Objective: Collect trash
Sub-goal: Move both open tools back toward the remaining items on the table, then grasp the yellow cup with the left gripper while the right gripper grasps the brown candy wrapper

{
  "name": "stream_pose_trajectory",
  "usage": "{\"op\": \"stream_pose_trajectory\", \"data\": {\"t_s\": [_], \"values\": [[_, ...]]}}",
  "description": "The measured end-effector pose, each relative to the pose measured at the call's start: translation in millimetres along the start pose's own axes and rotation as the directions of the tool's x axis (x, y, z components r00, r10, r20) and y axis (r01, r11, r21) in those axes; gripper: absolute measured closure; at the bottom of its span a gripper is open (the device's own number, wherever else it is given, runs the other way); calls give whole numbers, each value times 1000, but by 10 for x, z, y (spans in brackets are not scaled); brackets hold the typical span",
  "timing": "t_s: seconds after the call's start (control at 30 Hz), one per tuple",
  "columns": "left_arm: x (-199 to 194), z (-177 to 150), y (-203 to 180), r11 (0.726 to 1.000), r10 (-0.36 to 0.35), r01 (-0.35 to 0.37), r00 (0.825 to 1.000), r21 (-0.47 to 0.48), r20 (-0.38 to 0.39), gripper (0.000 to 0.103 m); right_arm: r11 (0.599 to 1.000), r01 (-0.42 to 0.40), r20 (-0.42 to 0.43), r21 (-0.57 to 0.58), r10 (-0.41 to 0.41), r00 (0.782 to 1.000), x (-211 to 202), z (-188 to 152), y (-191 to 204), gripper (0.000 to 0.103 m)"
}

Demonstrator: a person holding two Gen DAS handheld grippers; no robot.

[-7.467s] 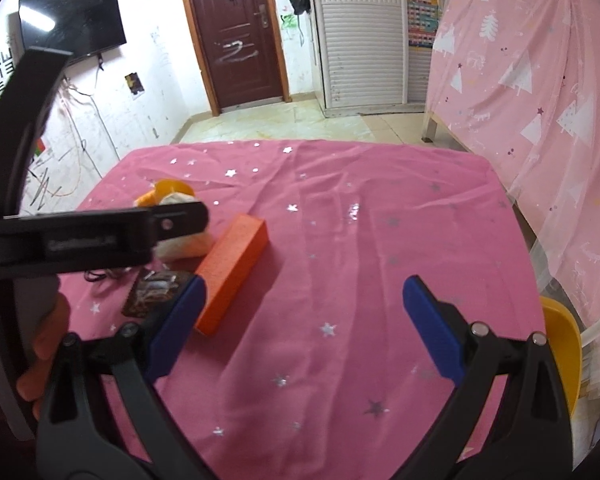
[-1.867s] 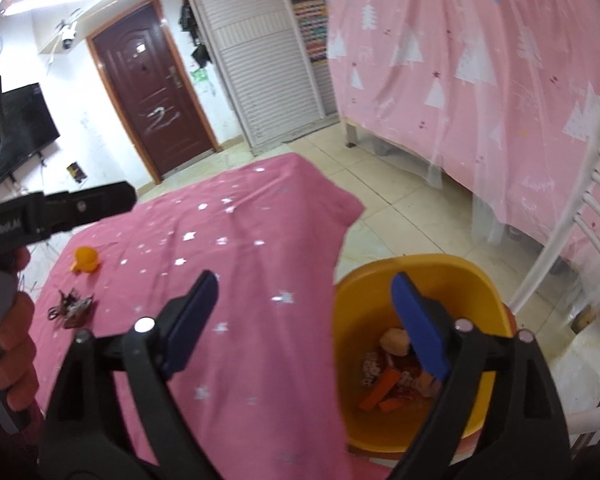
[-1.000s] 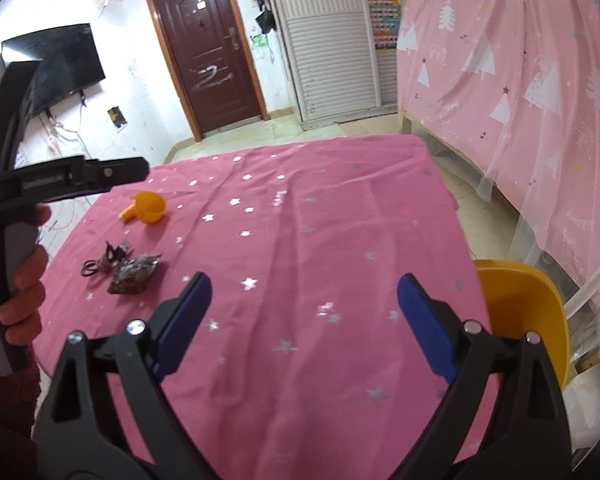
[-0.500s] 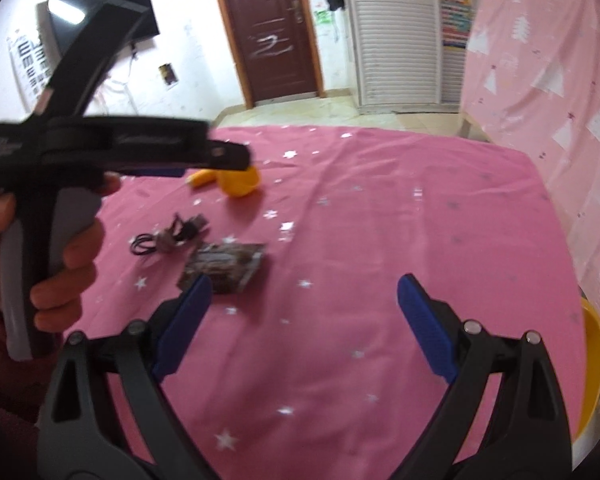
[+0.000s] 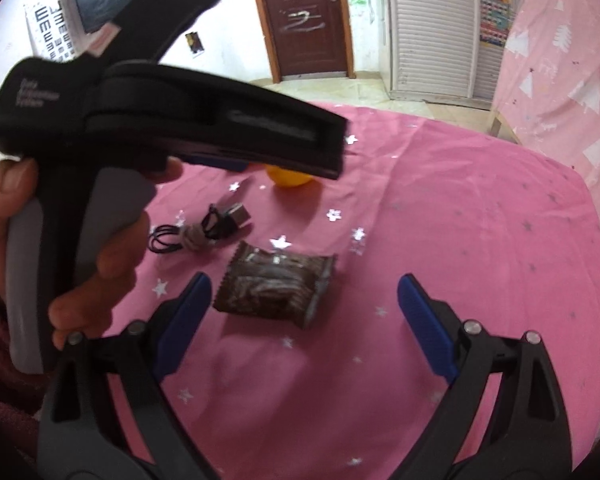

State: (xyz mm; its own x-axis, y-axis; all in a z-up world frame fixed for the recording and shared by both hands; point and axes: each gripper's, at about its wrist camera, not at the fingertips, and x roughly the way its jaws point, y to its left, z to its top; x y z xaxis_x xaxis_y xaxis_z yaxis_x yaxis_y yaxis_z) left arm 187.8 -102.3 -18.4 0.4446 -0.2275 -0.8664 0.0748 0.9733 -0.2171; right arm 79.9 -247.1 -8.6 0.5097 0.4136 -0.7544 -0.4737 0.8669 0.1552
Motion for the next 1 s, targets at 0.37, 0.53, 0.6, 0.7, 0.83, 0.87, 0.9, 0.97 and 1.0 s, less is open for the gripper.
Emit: {"op": "stream_pose_trajectory", "data": {"t_s": [0.37, 0.53, 0.6, 0.7, 0.83, 0.87, 0.9, 0.97, 1.0], "values": [[94, 46, -88, 997, 25, -23, 1000, 69, -18, 56, 1000, -7, -48, -4, 6, 999, 120, 77, -19, 13], [87, 63, -59, 996, 31, -29, 999, 80, -23, 68, 999, 33, -59, -13, -33, 998, 177, 141, 37, 22], [82, 84, -24, 997, 17, -14, 999, 73, -34, 68, 999, 45, -56, -7, -45, 997, 166, 159, 45, 29], [78, 77, 4, 998, 16, -13, 999, 69, -34, 68, 998, 64, -51, -8, -64, 997, 143, 163, 55, 39], [69, 55, 16, 998, 9, -7, 1000, 58, -25, 68, 997, 79, -43, -11, -79, 996, 106, 132, 82, 47], [68, 45, 22, 998, 6, -5, 1000, 55, -23, 68, 997, 78, -40, -7, -78, 996, 97, 124, 82, 48], [63, 37, 26, 998, 5, -4, 1000, 55, -20, 68, 997, 79, -36, -1, -79, 996, 94, 114, 63, 48], [37, 20, 27, 998, 7, -6, 1000, 59, -9, 68, 997, 78, -29, 7, -78, 997, 96, 85, 80, 49], [22, 12, 24, 998, 7, -7, 1000, 61, -4, 68, 997, 80, -25, 12, -80, 996, 80, 74, 77, 49]]}}
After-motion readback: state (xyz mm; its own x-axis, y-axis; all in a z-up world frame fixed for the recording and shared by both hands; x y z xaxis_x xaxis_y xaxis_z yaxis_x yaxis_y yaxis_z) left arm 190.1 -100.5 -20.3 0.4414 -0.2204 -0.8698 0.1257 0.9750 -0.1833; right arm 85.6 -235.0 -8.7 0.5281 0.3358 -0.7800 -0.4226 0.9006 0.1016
